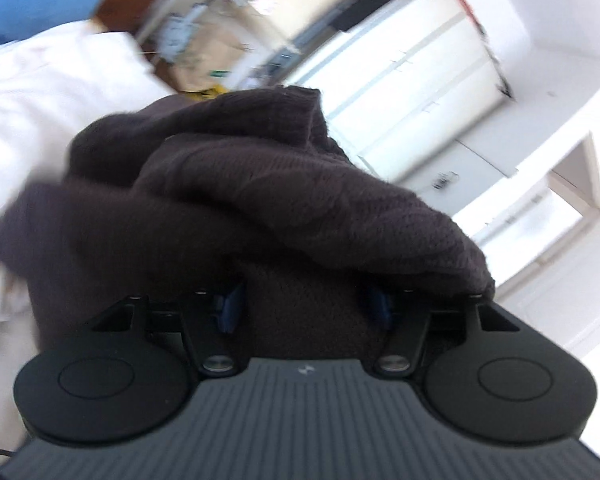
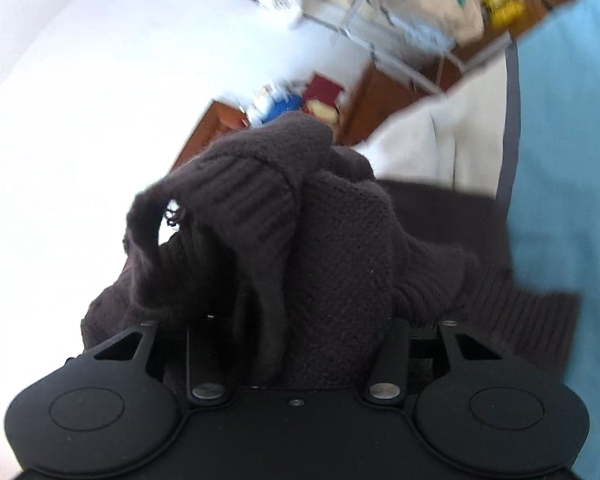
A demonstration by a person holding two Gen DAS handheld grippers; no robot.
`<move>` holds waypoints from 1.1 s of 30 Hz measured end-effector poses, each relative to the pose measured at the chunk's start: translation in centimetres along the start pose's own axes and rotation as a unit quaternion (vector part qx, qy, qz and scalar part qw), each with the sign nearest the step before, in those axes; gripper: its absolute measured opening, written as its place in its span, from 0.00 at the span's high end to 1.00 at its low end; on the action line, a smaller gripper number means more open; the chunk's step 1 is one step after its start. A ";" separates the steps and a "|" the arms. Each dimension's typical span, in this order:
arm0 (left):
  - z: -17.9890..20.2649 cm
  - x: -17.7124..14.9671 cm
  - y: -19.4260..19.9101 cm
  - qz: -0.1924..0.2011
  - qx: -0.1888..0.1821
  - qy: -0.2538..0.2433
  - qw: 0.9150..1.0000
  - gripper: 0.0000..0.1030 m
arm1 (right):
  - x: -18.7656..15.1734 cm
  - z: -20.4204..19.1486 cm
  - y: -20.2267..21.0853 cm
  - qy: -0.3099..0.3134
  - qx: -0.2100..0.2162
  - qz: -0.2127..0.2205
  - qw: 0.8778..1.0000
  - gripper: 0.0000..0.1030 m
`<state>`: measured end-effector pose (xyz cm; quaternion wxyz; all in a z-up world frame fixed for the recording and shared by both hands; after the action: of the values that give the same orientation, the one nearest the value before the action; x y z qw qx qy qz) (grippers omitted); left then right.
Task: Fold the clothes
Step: 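Lift the sweater with both grippers and shake it out in the air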
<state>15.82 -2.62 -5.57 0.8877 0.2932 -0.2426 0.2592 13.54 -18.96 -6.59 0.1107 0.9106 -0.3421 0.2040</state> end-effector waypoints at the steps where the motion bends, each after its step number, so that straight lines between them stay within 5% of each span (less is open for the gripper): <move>1: 1.3 -0.4 -0.1 -0.005 -0.012 -0.009 1.000 0.43 | 0.4 -1.0 1.2 0.013 -0.006 0.006 1.000 0.50; 9: 13.6 -3.2 -1.1 -0.039 -0.095 -0.106 0.989 0.43 | 2.5 -8.0 14.3 0.088 -0.058 0.060 0.993 0.53; 20: 26.7 -11.4 -4.6 -0.114 -0.179 -0.158 0.964 0.43 | 1.3 -11.8 32.4 0.140 -0.166 0.134 0.967 0.53; 29: 31.9 -21.6 -7.0 -0.173 -0.153 -0.204 0.951 0.44 | -1.3 -6.0 41.2 0.088 -0.193 0.180 0.961 0.54; 33: 32.4 -22.7 -9.0 -0.177 -0.138 -0.207 0.952 0.44 | -1.0 -4.3 42.6 0.101 -0.209 0.190 0.954 0.54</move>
<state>-4.73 -37.01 0.63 0.8815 0.2532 -0.3984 -0.0041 -16.85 -48.54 -0.59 0.2916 0.7598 -0.5309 0.2365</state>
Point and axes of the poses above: each gripper's, at about its wrist camera, not at the fingertips, and y roughly against the way its jaws point, z to its right, x to its top, the point moved 7 cm from there along -y, roughly the way its jaws point, and after that the axes turned 6 degrees about x, right-handed, at the moved point
